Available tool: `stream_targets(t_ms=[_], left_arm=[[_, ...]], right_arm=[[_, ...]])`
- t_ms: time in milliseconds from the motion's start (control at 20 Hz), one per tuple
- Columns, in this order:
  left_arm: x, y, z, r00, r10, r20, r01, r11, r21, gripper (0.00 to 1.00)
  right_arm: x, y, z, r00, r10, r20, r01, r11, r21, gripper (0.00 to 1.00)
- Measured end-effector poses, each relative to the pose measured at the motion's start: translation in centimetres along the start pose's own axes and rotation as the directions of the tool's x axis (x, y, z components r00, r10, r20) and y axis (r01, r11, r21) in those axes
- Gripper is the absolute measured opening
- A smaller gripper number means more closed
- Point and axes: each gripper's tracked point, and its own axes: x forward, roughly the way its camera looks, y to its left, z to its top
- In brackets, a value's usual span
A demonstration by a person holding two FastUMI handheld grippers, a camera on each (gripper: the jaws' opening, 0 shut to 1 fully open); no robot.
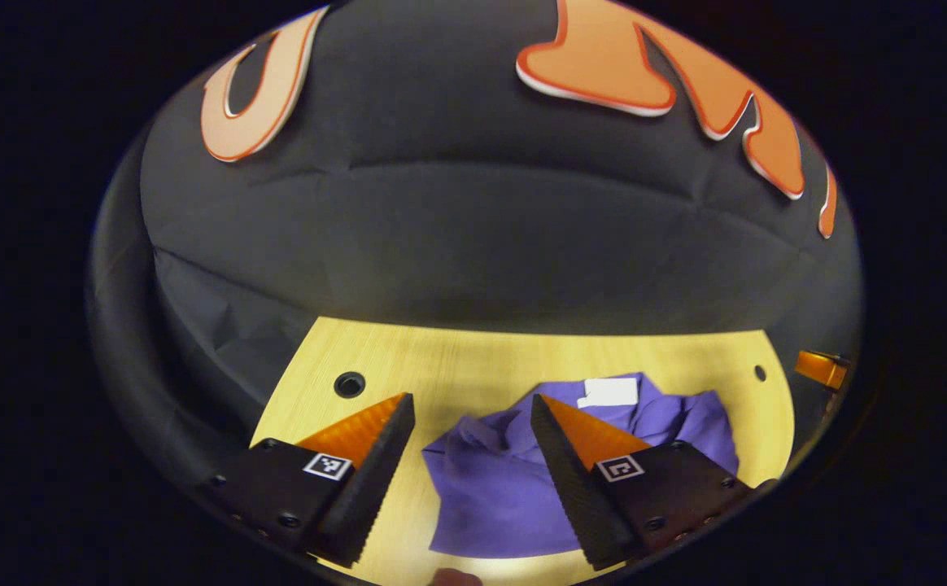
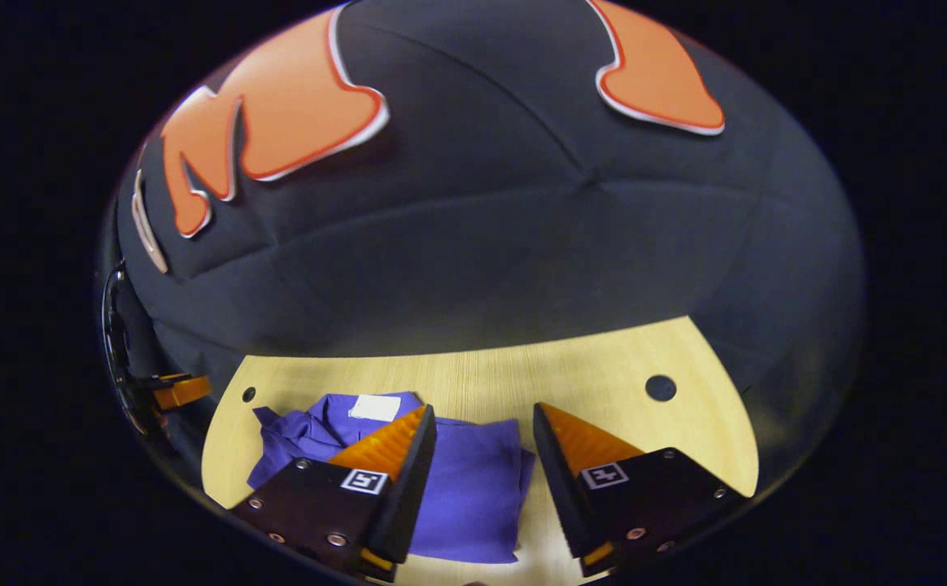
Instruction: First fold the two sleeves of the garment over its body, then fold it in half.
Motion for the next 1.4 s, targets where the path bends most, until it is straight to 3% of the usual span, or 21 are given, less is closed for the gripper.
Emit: stream_targets(t_ms=[100,300,600,850,1050,1250,1400], left_arm=[[-2.7,-0.4,1.2,0.996,0.01,0.085,-0.013,0.999,0.033,0.97],[-8.1,-2.9,2.6,0.974,-0.049,0.22,0.037,0.998,0.057,0.97],[-17.1,-4.9,4.7,0.905,-0.076,0.419,0.068,0.997,0.034,0.96],[-22.8,-6.4,3.9,0.811,-0.111,0.574,0.093,0.994,0.061,0.96],[-26.2,-6.7,1.3,0.796,-0.119,0.593,0.105,0.993,0.058,0.96],[-30.5,-6.9,-0.6,0.732,-0.142,0.666,0.09,0.99,0.112,0.95],[-33.1,-6.7,-3.4,0.729,-0.147,0.668,0.068,0.987,0.143,0.95]], right_arm=[[-2.4,0.7,1.3,0.997,-0.01,0.075,0.013,0.999,-0.04,0.83],[-6.9,1.8,3.3,0.98,-0.021,0.2,0.034,0.998,-0.062,0.94],[-14.2,3.2,3.7,0.933,0.008,0.359,0.028,0.995,-0.093,0.95],[-17.8,4.0,2.1,0.91,0.031,0.413,0.021,0.992,-0.123,0.95],[-20.8,4.9,0.5,0.889,0.046,0.455,0.023,0.989,-0.145,0.95],[-24.1,5.7,-1.4,0.871,0.036,0.49,0.055,0.984,-0.17,0.95],[-26.5,6.7,-3.1,0.866,0.037,0.498,0.058,0.983,-0.172,0.94]])
